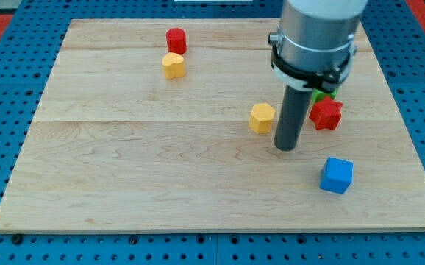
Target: Slide the yellow hexagon below the yellow heart
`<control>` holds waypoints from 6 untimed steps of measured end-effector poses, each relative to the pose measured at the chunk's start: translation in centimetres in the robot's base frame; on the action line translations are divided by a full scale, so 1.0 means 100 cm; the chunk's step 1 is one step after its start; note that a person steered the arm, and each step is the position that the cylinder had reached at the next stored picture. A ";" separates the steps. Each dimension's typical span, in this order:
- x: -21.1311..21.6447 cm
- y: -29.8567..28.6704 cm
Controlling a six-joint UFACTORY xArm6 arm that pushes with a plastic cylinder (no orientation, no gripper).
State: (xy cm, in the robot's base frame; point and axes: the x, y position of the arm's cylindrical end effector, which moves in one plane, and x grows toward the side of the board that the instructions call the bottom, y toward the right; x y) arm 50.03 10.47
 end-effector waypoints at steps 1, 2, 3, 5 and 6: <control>-0.015 0.022; -0.057 -0.049; -0.101 -0.112; -0.124 -0.058; -0.161 -0.083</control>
